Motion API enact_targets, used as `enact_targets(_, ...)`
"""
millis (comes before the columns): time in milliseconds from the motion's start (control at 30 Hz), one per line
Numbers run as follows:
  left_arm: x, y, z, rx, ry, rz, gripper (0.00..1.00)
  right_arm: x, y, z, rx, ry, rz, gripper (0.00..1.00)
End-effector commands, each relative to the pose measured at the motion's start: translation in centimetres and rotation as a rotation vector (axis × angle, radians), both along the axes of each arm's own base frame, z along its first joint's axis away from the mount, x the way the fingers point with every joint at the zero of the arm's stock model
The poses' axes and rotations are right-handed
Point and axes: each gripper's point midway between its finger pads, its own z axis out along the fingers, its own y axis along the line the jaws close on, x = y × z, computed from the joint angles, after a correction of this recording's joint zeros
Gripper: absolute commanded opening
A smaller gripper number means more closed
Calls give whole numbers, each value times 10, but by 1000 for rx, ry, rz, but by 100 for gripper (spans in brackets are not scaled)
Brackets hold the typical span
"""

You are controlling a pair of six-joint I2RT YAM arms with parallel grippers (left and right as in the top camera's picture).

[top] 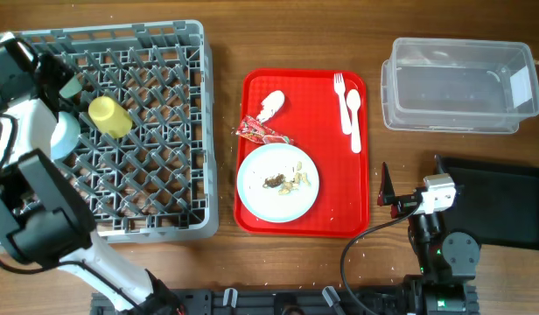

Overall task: Sort waste into correct bins and load items into the dishwasher rack
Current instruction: 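Carry the mint-green bowl to the rack and place it beside the blue bowl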

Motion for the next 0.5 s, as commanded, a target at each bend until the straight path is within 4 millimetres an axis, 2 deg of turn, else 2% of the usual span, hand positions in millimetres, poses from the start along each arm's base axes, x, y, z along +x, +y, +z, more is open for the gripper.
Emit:
enact_targets(0, -12, 17, 1, 31, 31, 40, 4, 0, 0, 1, -11, -8, -2, 100)
enact_targets(67, -24, 18, -6, 5, 78, 51, 4, 0, 0, 1, -11, -8, -2, 100)
enact_targets(167, -53, 17, -10, -73, 159, 101, 4, 0, 0, 1, -11, -8, -2, 100)
enact_targets(233, -73, 18, 4, -125, 168, 161, 4, 0, 0, 1, -11, -8, -2, 100)
enact_targets(367, -110, 28, 76, -137, 59, 271, 4, 0, 0, 1, -11, -8, -2, 100)
enact_targets(400, -125, 30, 101, -121, 21, 292, 4, 0, 0, 1, -11, -8, -2, 100)
enact_targets(467, -157, 31, 137, -112, -27, 348, 4, 0, 0, 1, -11, -8, -2, 100)
